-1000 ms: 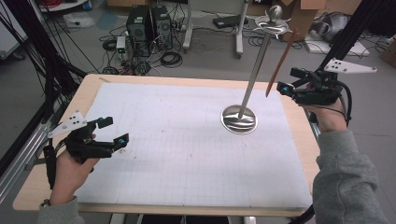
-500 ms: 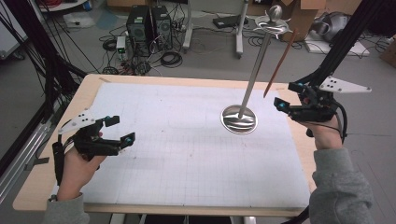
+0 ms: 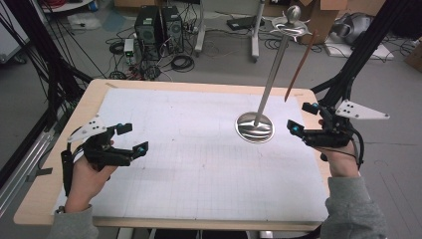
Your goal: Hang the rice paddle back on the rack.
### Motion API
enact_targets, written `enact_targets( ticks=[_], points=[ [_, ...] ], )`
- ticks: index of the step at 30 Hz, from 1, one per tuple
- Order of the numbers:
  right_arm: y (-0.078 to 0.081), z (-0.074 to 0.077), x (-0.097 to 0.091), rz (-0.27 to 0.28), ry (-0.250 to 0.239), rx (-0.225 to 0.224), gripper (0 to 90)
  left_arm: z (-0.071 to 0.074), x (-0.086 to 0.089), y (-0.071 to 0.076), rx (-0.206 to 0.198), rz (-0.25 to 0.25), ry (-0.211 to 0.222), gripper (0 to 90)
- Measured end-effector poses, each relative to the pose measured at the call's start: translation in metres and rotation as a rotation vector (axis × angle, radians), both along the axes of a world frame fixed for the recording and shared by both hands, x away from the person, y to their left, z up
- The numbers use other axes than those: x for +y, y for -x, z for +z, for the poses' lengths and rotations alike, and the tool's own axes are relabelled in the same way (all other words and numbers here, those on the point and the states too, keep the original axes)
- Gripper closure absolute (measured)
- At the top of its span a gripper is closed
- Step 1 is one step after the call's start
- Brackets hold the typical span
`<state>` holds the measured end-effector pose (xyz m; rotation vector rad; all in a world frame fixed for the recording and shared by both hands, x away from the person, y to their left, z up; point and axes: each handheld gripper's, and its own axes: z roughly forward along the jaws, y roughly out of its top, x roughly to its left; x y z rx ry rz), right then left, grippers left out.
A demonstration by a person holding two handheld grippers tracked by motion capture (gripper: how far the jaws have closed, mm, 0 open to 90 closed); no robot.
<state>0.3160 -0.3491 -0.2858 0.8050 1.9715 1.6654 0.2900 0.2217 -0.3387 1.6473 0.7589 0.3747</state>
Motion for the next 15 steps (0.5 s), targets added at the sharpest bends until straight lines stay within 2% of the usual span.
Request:
enact_targets(
  ticks=[5,9,15],
  points=[
    [0.006,-0.012,0.002,-0.004,-0.010,0.000,11.1,0.000,-0.001,0.000,-0.011,-0.009,0.000,5.8],
    [0.009,-0.022,0.004,0.013,0.010,0.022,11.0,0.001,-0.001,0.001,-0.014,-0.015,-0.004,5.9],
    [0.013,-0.039,0.005,0.013,0.004,0.040,11.0,0.001,-0.001,0.002,-0.020,-0.021,-0.002,5.8]
  ],
)
